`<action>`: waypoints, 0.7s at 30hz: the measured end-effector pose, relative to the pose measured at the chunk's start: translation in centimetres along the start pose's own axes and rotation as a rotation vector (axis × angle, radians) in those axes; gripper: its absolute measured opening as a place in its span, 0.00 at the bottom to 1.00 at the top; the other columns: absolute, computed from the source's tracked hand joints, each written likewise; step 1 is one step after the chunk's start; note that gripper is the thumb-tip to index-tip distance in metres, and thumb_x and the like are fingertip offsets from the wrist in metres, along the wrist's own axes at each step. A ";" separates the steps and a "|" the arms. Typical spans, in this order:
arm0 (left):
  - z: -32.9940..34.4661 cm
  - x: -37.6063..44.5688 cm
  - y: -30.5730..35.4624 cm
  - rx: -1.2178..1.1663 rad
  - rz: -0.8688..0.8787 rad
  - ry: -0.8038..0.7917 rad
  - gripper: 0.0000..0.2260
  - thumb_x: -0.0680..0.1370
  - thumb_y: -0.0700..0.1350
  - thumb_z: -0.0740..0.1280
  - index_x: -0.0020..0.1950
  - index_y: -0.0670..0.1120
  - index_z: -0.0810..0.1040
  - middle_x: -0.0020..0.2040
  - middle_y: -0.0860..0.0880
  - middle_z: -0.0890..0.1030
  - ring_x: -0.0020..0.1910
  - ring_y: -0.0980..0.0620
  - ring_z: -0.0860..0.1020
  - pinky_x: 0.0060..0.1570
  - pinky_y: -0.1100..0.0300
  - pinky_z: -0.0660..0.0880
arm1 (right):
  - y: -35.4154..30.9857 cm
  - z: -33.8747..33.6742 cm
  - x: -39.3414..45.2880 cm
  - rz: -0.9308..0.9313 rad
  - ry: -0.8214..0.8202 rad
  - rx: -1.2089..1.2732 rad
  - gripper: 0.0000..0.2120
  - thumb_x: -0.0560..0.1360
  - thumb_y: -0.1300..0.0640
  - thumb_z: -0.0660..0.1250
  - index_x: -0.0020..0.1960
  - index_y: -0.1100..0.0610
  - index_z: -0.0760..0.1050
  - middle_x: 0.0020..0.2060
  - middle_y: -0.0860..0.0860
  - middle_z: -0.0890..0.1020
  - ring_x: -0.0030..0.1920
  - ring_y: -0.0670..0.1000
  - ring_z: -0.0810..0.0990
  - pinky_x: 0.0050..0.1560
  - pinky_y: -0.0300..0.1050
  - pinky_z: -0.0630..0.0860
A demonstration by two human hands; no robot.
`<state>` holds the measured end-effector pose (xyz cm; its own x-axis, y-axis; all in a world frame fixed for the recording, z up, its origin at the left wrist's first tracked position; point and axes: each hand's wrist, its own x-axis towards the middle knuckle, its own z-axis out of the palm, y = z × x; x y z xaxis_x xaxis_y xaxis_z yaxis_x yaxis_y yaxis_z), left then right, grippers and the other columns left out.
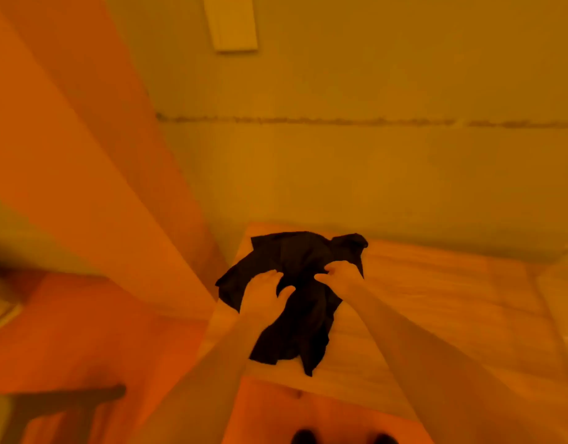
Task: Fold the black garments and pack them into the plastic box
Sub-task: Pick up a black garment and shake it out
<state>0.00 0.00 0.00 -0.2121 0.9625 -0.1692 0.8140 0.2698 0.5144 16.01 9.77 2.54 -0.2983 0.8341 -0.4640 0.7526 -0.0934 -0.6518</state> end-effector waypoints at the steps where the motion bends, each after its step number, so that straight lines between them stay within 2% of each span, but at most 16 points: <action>1: 0.7 -0.4 -0.1 -0.045 -0.025 -0.006 0.22 0.79 0.53 0.60 0.69 0.43 0.69 0.69 0.45 0.70 0.69 0.46 0.66 0.67 0.55 0.62 | 0.2 0.6 0.4 0.023 0.025 0.051 0.14 0.75 0.52 0.68 0.34 0.58 0.72 0.31 0.54 0.75 0.31 0.48 0.72 0.33 0.43 0.65; 2: 1.3 -0.7 -0.2 -0.105 -0.069 -0.006 0.21 0.78 0.52 0.62 0.68 0.43 0.70 0.67 0.45 0.72 0.68 0.46 0.68 0.66 0.56 0.64 | 0.6 1.3 0.9 0.079 0.052 0.118 0.21 0.74 0.54 0.68 0.27 0.56 0.63 0.26 0.52 0.68 0.26 0.48 0.66 0.29 0.42 0.61; 3: 2.0 -1.2 -0.3 -0.149 -0.116 -0.006 0.21 0.78 0.52 0.63 0.67 0.42 0.71 0.66 0.45 0.73 0.66 0.46 0.69 0.64 0.56 0.66 | 1.1 2.1 1.3 0.124 0.053 0.157 0.24 0.73 0.55 0.69 0.26 0.55 0.59 0.24 0.51 0.65 0.26 0.48 0.64 0.28 0.41 0.60; 5: 3.0 -1.7 -0.8 -0.210 -0.196 -0.010 0.16 0.77 0.51 0.64 0.62 0.44 0.76 0.59 0.45 0.77 0.59 0.47 0.74 0.58 0.55 0.70 | 1.7 3.6 1.6 0.142 0.037 0.167 0.24 0.73 0.56 0.70 0.27 0.54 0.58 0.26 0.51 0.64 0.27 0.47 0.64 0.28 0.38 0.59; 7: 3.4 -1.7 -1.2 -0.208 -0.200 -0.011 0.06 0.77 0.49 0.65 0.48 0.48 0.78 0.47 0.46 0.80 0.45 0.51 0.76 0.48 0.54 0.73 | 2.0 4.3 2.0 0.133 0.047 0.174 0.23 0.73 0.58 0.70 0.27 0.53 0.58 0.27 0.50 0.63 0.28 0.46 0.63 0.29 0.37 0.58; 8: 3.2 -1.6 -1.3 -0.223 -0.198 0.008 0.06 0.77 0.48 0.65 0.41 0.49 0.78 0.39 0.48 0.79 0.38 0.53 0.75 0.41 0.56 0.72 | 1.8 4.3 2.0 0.141 0.073 0.182 0.23 0.72 0.58 0.70 0.27 0.54 0.59 0.27 0.50 0.64 0.28 0.46 0.64 0.29 0.37 0.60; 10: 2.9 -1.3 -1.1 -0.279 -0.196 0.028 0.14 0.77 0.46 0.66 0.31 0.51 0.71 0.28 0.53 0.70 0.29 0.57 0.69 0.32 0.65 0.64 | 1.8 4.2 2.3 0.162 0.129 0.229 0.21 0.72 0.59 0.70 0.27 0.56 0.62 0.28 0.51 0.67 0.30 0.48 0.68 0.33 0.40 0.66; 13: 1.1 -0.6 -0.4 -0.363 -0.151 0.044 0.18 0.77 0.44 0.66 0.28 0.51 0.67 0.25 0.52 0.65 0.25 0.57 0.64 0.28 0.66 0.60 | 1.3 3.0 1.8 0.169 0.226 0.519 0.08 0.72 0.61 0.70 0.37 0.59 0.73 0.37 0.53 0.75 0.39 0.51 0.77 0.47 0.47 0.76; 15: -0.3 0.2 0.4 -0.417 -0.108 0.067 0.20 0.77 0.43 0.66 0.27 0.50 0.64 0.25 0.52 0.64 0.24 0.57 0.63 0.29 0.67 0.60 | 0.8 1.7 1.7 0.174 0.212 0.650 0.07 0.74 0.61 0.68 0.38 0.60 0.75 0.37 0.56 0.77 0.34 0.49 0.78 0.41 0.45 0.77; 18: -3.0 1.4 2.1 -0.456 -0.028 0.063 0.20 0.78 0.43 0.64 0.28 0.46 0.62 0.26 0.49 0.62 0.23 0.56 0.63 0.29 0.67 0.61 | -0.5 -1.1 1.9 0.181 0.121 0.471 0.10 0.77 0.56 0.65 0.46 0.64 0.76 0.33 0.55 0.78 0.27 0.47 0.77 0.31 0.38 0.71; 19: -4.0 1.9 2.8 -0.443 0.003 0.048 0.19 0.78 0.44 0.64 0.29 0.43 0.62 0.27 0.48 0.62 0.24 0.56 0.63 0.29 0.66 0.61 | -1.1 -2.3 1.7 0.133 0.114 0.318 0.11 0.77 0.55 0.64 0.43 0.63 0.76 0.30 0.54 0.76 0.27 0.48 0.76 0.31 0.38 0.70; 21: -6.3 2.9 3.8 -0.410 0.042 0.010 0.17 0.78 0.45 0.64 0.32 0.39 0.70 0.28 0.46 0.66 0.25 0.55 0.64 0.29 0.66 0.63 | -2.4 -5.2 0.9 -0.012 0.184 0.019 0.18 0.78 0.54 0.62 0.31 0.59 0.67 0.27 0.52 0.71 0.28 0.50 0.71 0.31 0.42 0.67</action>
<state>-0.88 3.97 6.77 -0.1900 0.9727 -0.1332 0.5397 0.2168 0.8135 16.93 13.59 6.77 -0.1928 0.9206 -0.3396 0.7381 -0.0920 -0.6684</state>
